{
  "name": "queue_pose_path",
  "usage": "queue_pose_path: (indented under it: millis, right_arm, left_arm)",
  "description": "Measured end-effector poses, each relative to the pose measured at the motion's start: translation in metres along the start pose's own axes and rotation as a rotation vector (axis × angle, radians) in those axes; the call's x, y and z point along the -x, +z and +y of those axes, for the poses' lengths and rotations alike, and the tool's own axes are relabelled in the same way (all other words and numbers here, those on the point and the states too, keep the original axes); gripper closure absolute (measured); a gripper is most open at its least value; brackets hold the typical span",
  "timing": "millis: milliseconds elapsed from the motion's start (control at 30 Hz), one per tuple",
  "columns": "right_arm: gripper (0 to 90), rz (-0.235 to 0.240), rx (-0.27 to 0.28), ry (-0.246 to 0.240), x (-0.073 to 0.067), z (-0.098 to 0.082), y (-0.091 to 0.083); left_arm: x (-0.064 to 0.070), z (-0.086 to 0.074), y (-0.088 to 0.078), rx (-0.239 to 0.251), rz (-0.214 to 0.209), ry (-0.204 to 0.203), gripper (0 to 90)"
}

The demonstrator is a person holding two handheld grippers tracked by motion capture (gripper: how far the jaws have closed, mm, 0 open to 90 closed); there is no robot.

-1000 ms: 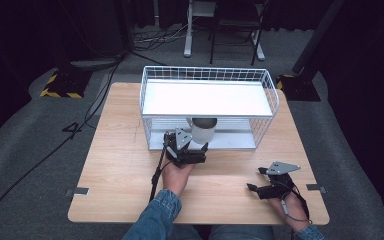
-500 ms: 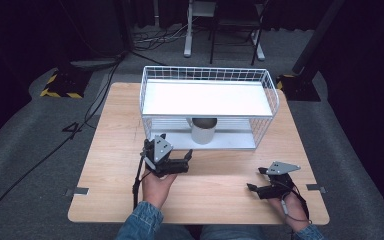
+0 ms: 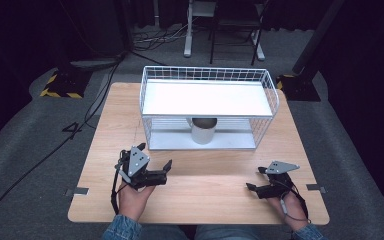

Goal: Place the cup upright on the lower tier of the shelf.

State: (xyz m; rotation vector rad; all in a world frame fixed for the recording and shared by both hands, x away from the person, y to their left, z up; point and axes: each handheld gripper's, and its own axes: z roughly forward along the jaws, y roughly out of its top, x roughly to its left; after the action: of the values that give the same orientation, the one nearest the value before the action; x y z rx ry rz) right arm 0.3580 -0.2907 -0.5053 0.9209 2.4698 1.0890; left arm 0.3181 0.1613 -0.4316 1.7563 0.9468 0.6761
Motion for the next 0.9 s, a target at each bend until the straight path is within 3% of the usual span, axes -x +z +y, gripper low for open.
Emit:
queue_pose_path:
  millis: [267, 367, 433, 567, 667, 900]
  right_arm:
    - [17.3, -0.001, 0.002, 0.001, 0.0, 0.0, 0.0]
    - [17.3, -0.001, 0.001, 0.002, 0.0, 0.0, 0.0]
    - [17.3, -0.001, 0.001, 0.002, 0.0, 0.0, 0.0]
    - [17.3, -0.001, 0.001, 0.002, 0.0, 0.0, 0.0]
    - [17.3, -0.001, 0.001, 0.002, -0.001, 0.0, 0.0]
    - [17.3, -0.001, 0.001, 0.002, 0.0, 0.0, 0.0]
  left_arm:
    - [-0.014, -0.022, -0.017, -0.059, 0.008, -0.012, 0.0]
    - [-0.021, -0.032, -0.02, -0.085, 0.008, -0.041, 0.0]
    - [-0.027, -0.04, -0.022, -0.102, 0.027, -0.067, 0.0]
    - [-0.034, -0.05, -0.024, -0.133, 0.054, -0.074, 0.0]
    - [-0.042, -0.061, -0.025, -0.176, 0.066, -0.108, 0.0]
    - [-0.055, -0.084, -0.022, -0.301, 0.094, -0.135, 0.0]
